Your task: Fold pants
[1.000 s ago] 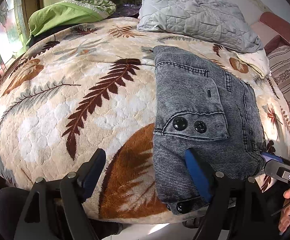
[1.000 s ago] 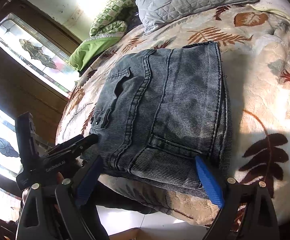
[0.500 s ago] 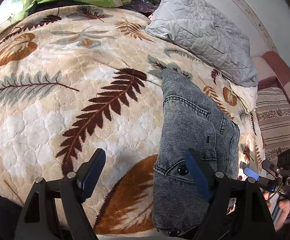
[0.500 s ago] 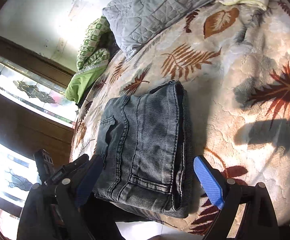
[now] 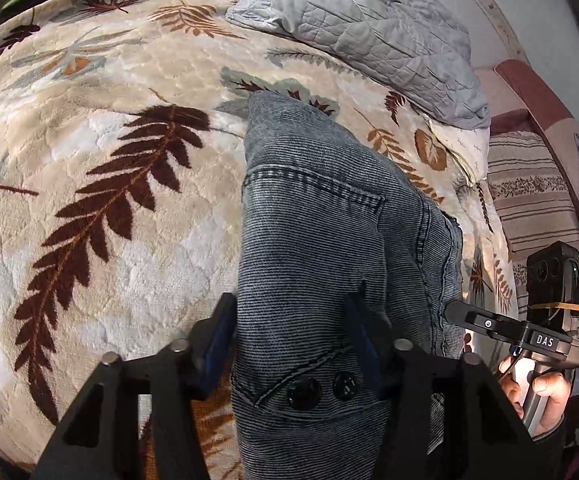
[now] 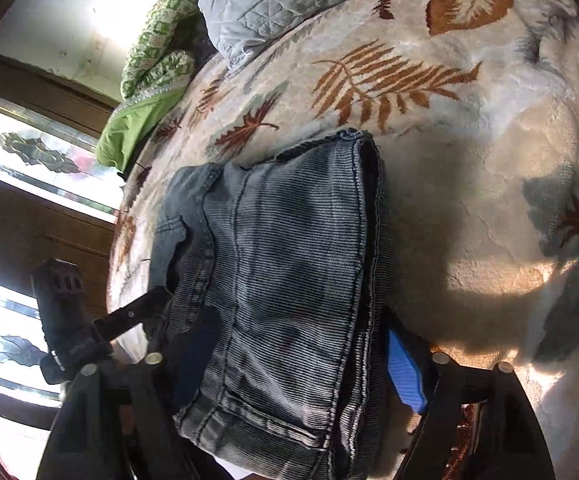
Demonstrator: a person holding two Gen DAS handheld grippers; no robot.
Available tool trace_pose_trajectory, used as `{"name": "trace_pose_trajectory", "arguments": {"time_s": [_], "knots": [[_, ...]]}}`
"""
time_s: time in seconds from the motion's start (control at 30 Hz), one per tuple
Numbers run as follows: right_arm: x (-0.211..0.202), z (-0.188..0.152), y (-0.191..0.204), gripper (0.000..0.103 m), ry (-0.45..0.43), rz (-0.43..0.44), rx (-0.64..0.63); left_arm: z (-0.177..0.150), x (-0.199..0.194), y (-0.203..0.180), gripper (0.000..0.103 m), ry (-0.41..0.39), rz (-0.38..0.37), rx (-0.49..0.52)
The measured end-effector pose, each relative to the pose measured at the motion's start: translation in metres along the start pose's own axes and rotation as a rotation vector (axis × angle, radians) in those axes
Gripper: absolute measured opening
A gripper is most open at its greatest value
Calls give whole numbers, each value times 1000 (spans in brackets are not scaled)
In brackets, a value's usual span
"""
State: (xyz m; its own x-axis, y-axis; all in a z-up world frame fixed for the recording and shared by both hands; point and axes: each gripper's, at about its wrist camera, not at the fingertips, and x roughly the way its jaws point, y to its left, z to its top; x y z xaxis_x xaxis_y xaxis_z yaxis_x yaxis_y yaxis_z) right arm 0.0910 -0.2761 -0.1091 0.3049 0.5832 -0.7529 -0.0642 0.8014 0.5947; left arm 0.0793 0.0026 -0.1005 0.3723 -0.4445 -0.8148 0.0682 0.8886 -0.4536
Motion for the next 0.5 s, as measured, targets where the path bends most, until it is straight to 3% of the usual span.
{"name": "trace_pose_trajectory", "arguments": {"time_s": [0.13, 0.17, 0.2, 0.27, 0.33, 0.5], "knots": [[3, 3, -10, 71, 3, 23, 38, -2, 0, -1, 47, -21, 21, 9], [4, 2, -7, 68, 3, 4, 14, -3, -2, -4, 39, -30, 32, 32], [4, 0, 0, 63, -2, -41, -28, -3, -3, -9, 34, -42, 42, 58], [-1, -4, 8, 33, -17, -95, -71, -5, -10, -17, 24, -69, 59, 104], [-12, -4, 13, 21, -46, -119, -82, -6, -19, -22, 22, -90, 62, 128], [-42, 1, 42, 18, -124, -118, -158, 9, -51, -40, 21, -193, 76, 199]]}}
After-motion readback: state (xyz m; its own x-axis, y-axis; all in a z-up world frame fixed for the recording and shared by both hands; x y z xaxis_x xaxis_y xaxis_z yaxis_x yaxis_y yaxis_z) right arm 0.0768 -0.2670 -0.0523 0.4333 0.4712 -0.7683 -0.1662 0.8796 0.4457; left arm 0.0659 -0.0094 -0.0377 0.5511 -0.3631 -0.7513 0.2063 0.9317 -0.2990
